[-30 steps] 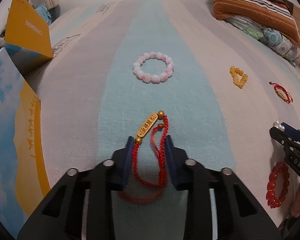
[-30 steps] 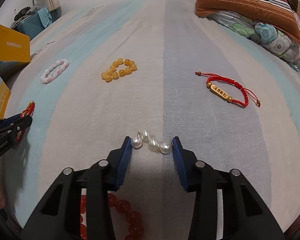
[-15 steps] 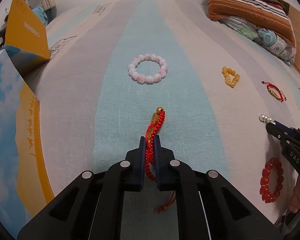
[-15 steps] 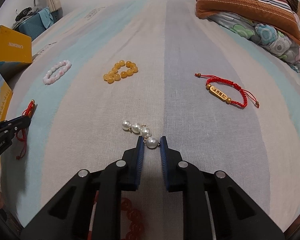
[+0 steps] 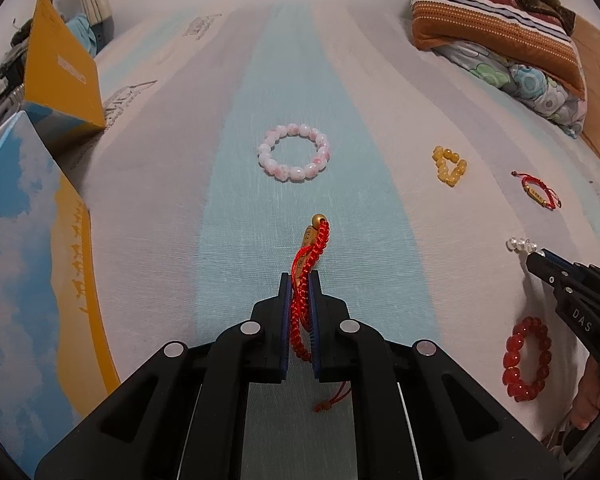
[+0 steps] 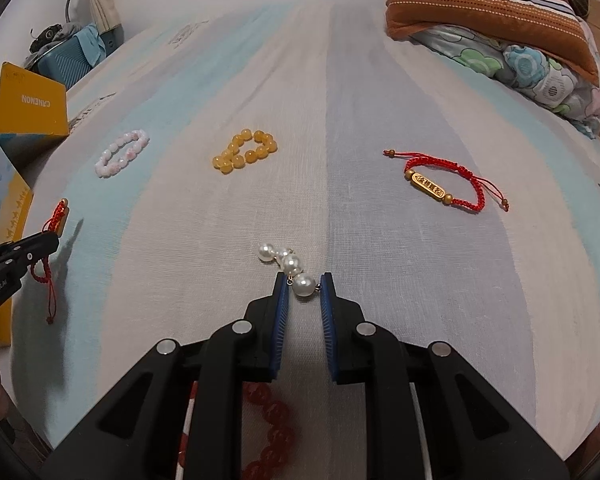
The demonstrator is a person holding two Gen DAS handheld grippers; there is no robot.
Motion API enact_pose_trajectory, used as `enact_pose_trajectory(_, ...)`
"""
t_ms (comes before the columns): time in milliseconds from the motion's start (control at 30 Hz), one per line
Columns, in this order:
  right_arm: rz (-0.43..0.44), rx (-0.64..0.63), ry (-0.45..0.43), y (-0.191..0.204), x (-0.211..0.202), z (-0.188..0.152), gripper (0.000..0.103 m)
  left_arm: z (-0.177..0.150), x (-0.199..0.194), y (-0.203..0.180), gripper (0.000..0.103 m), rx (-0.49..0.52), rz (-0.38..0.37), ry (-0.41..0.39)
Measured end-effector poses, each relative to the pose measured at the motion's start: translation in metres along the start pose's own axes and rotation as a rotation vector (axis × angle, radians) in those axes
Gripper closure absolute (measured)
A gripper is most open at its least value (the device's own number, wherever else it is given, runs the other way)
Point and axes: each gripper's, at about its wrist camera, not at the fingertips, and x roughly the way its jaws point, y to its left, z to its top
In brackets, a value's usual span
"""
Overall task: Organize jewelry
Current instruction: 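Lift both held pieces and carry them over the white box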
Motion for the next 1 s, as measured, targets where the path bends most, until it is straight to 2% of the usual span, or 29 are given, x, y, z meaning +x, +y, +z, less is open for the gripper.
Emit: enact_pose_trajectory(1000, -0.011, -0.008, -0.105, 0.017, -0.058, 0.02, 0.087, 0.004, -0.048, 0.001, 0.096, -0.017, 0.008, -0.055)
